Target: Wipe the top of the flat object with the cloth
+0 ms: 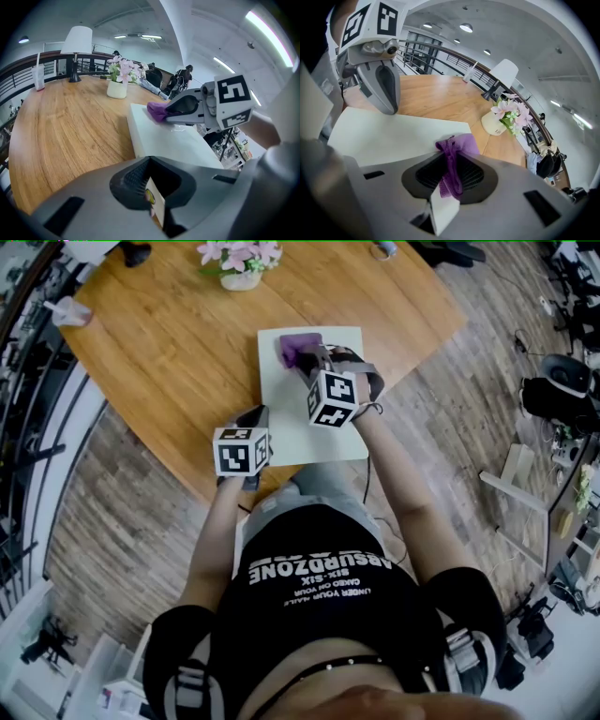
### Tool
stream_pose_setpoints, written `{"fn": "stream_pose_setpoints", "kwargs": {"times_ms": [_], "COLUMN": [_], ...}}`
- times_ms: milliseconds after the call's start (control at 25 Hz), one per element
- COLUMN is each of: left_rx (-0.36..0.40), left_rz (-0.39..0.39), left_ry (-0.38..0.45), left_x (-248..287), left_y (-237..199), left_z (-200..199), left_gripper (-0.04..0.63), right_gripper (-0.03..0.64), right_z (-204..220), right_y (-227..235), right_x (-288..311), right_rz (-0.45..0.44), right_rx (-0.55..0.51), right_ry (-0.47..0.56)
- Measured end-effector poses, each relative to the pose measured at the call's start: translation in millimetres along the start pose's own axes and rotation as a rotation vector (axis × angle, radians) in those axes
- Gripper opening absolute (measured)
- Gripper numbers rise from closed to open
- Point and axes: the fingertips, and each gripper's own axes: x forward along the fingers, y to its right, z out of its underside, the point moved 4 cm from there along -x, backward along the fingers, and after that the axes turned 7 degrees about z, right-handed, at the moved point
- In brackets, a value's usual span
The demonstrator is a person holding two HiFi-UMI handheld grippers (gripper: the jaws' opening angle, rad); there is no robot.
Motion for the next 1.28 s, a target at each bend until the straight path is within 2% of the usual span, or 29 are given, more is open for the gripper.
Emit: {"fn": "stream_pose_setpoints", "kwargs": {"times_ms": [320,560,760,1040,1280], "left_rx": [-0.001,-0.005,0.009,-0.06,-0.054], "left_rz": [-0.002,-0.008,-0.043,-0.017,-0.021], "left_ry": [0.001,0.003,0.015,0.036,0.04], "left_x": [0,0,-2,-1,-1], "left_y": [1,2,4,1,1], "left_z": [-1,-1,2,2,0], "left_gripper": [0.006,0.006,0.006,0.006,0.006], "right_gripper": [0.091,0.091,0.091,0.091,0.091], "right_z": [-2,-1,-1,3,14], "right_y": [26,27,26,28,32], "right_x": [17,18,15,15,10], "right_rz": [0.03,0.039,0.039,0.037,0.053], "right_rx": [0.025,0.037,0.04,0.024,0.027], "right_ry": [-0.009,-0.006,0.007,-0.002,-0.025]}}
